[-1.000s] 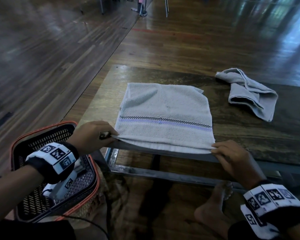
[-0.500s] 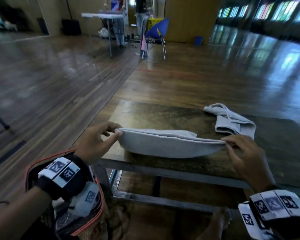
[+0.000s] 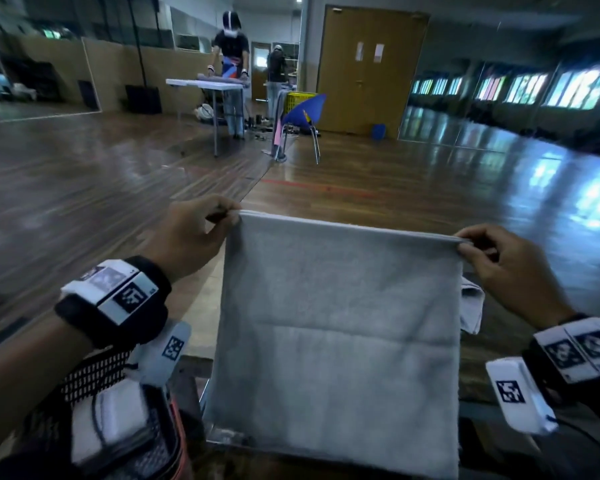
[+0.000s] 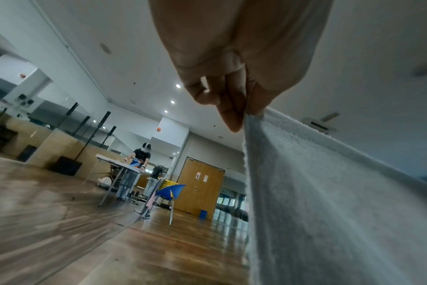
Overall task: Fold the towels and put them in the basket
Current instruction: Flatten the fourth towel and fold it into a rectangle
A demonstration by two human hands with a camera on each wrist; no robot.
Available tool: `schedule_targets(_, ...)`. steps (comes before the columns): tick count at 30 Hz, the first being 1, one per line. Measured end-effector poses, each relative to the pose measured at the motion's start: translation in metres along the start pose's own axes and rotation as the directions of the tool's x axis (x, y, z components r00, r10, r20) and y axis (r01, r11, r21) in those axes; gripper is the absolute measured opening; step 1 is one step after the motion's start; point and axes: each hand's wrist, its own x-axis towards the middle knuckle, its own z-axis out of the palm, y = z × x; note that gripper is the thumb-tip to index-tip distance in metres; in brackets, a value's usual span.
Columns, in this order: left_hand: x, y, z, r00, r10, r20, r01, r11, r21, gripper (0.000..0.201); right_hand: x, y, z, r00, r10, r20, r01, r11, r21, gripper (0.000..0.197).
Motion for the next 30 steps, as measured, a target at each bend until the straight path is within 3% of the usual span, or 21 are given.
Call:
schedule_targets(4, -0.002, -0.020, 0.027, 0.999, 0.042, 0.011, -0.043, 0.992, 0.120, 0.011, 0.006, 0.025, 0.034, 0.999, 0.035, 0.015, -0.035, 0.999, -0.020, 0.014)
schedule_targets(7, -0.024, -0.035, 0.048, 0.998, 0.046, 0.047, -0.054, 0.980, 0.190, 0.009, -0.010, 0.042, 0.061, 0.999, -0.018, 0.040, 0.020, 0.999, -0.047, 0.015)
schedule_targets(10, -0.060, -0.048, 0.062, 0.974, 0.027, 0.224, -0.079, 0.971, 0.226, 0.011, -0.044, 0.060, 0.083, 0.991, -0.039, 0.126, 0.053, 0.993, -0.106, 0.015)
schedule_targets(13, -0.097, -0.053, 0.072, 0.893, 0.008, 0.450, -0.150, 0.948, 0.281, 0.012, -0.093, 0.069, 0.101, 0.945, -0.086, 0.317, 0.136, 0.981, -0.138, 0.020)
schedule_targets(16, -0.128, -0.055, 0.083, 0.774, 0.001, 0.633, -0.271, 0.904, 0.330, 0.019, -0.139, 0.073, 0.113, 0.846, -0.099, 0.525, 0.207, 0.967, -0.151, 0.022)
schedule_targets(18, -0.141, -0.059, 0.087, 0.705, -0.020, 0.708, -0.315, 0.886, 0.339, 0.021, -0.158, 0.074, 0.116, 0.811, -0.016, 0.585, 0.174, 0.961, -0.214, 0.021)
schedule_targets(21, -0.144, -0.064, 0.088, 0.670, -0.023, 0.742, -0.347, 0.874, 0.340, 0.022, -0.161, 0.073, 0.122, 0.807, -0.010, 0.590, 0.190, 0.951, -0.244, 0.020)
schedule_targets(24, -0.135, -0.072, 0.097, 0.682, -0.055, 0.729, -0.329, 0.867, 0.374, 0.011, -0.148, 0.078, 0.128, 0.829, -0.029, 0.558, 0.165, 0.967, -0.194, 0.016)
schedule_targets(26, -0.124, -0.077, 0.106, 0.687, -0.136, 0.714, -0.248, 0.880, 0.406, 0.025, -0.136, 0.087, 0.133, 0.849, -0.006, 0.529, 0.122, 0.975, -0.186, 0.013)
schedule_targets(30, -0.106, -0.080, 0.125, 0.727, -0.175, 0.664, -0.193, 0.876, 0.443, 0.019, -0.111, 0.100, 0.146, 0.876, 0.079, 0.476, 0.062, 0.960, -0.272, 0.007)
